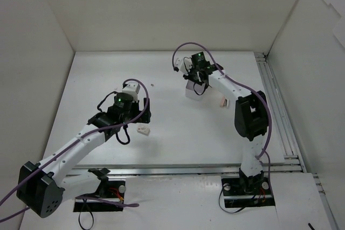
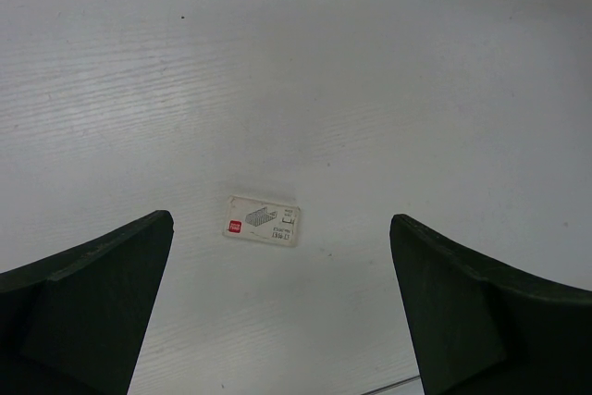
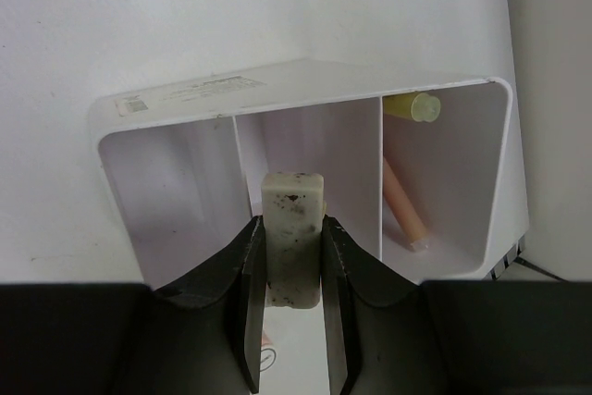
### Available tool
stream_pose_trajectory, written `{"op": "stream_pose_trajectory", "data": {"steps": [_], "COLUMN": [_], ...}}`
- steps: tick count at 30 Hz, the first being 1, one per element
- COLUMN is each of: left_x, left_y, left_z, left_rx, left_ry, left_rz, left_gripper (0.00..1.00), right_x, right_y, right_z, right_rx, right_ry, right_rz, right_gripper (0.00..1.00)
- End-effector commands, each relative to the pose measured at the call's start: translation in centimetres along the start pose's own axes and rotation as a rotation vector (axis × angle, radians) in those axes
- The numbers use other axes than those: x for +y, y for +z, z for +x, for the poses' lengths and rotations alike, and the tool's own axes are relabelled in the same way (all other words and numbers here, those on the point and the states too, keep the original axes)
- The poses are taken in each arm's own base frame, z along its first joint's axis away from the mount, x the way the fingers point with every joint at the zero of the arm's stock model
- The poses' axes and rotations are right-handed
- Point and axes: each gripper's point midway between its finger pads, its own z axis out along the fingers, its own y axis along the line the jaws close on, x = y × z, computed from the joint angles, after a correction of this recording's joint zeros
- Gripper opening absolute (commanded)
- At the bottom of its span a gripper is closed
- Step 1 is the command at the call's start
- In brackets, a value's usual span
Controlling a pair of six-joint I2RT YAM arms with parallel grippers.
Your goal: Sort the stationery into containers
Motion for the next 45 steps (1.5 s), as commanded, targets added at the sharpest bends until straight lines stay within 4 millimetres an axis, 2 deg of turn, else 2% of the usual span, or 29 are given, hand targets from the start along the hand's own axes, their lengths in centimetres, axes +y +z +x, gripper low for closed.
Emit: {"op": "stream_pose_trajectory", "data": {"steps": [1,4,7,8,9,13,20,23,26,27,28,29,30,31,34,36,39,42,45], "left_x": [-1.0,-1.0,-1.1,-1.1,-1.1,-1.2,-1.2,-0.9,-0.5,-0.3,-0.3,-0.2,0.2,0.2,0.4,0.9,1.7,1.9,2.8], "left_y": [-0.3,-0.3,-0.3,-0.3,-0.3,-0.4,-0.5,-0.7,-0.9,-0.9,-0.9,-0.7,-0.3,0.0,0.7,1.1,1.8,1.7,0.3], "left_z": [-2.6,-2.7,-2.8,-2.8,-2.8,-2.7,-2.7,-2.2,-1.5,-1.0,-1.0,-0.6,0.2,0.4,1.4,2.0,3.8,4.0,3.6], "left_rx": [-0.055,-0.053,-0.059,-0.059,-0.059,-0.057,-0.056,-0.041,-0.032,-0.028,-0.037,-0.034,-0.011,-0.001,0.054,0.070,0.108,0.097,0.049], "left_ry": [-0.015,-0.018,-0.017,-0.017,-0.018,-0.022,-0.025,-0.035,-0.051,-0.054,-0.055,-0.057,-0.070,-0.081,-0.177,-0.240,-0.364,-0.437,-0.493], "left_rz": [0.016,0.015,0.020,0.020,0.019,0.023,0.026,0.011,-0.004,-0.006,0.001,0.000,-0.010,-0.014,-0.044,-0.077,-0.121,-0.129,-0.160], "left_gripper": [1.00,1.00,1.00,1.00,1.00,1.00,1.00,1.00,1.00,1.00,1.00,1.00,1.00,1.00,1.00,1.00,1.00,1.00,1.00], "right_x": [-3.1,-2.9,-3.1,-3.2,-3.3,-3.5,-3.8,-3.9,-2.7,-2.9,-2.4,-1.9,-1.2,-1.4,-2.4,-2.2,-2.5,-2.4,0.2], "right_y": [-1.4,-1.5,-1.7,-1.6,-1.6,-2.2,-3.8,-5.3,-7.7,-9.5,-10.4,-11.2,-13.7,-14.6,-16.5,-16.6,-18.0,-18.9,-18.3], "right_z": [-1.3,-1.1,-0.9,-0.7,-0.7,-1.0,-1.5,-2.2,-4.2,-5.3,-6.2,-6.6,-8.2,-8.4,-8.2,-7.7,-8.0,-8.2,-9.3], "right_rx": [-0.029,-0.028,-0.021,-0.017,-0.016,-0.030,-0.057,-0.095,-0.197,-0.250,-0.284,-0.312,-0.397,-0.416,-0.426,-0.419,-0.454,-0.474,-0.498], "right_ry": [0.002,0.006,0.010,0.011,0.014,0.023,0.051,0.083,0.133,0.160,0.196,0.217,0.274,0.274,0.418,0.511,0.576,0.694,0.706], "right_rz": [0.086,0.083,0.091,0.093,0.096,0.101,0.114,0.118,0.073,0.072,0.058,0.038,-0.003,0.005,0.053,0.067,0.097,0.089,-0.021], "right_gripper": [0.08,0.17,0.19,0.22,0.31,0.38,0.42,0.45,0.61,0.70,0.78,0.98,0.98,0.98,0.98,0.98,0.98,0.98,0.98]}}
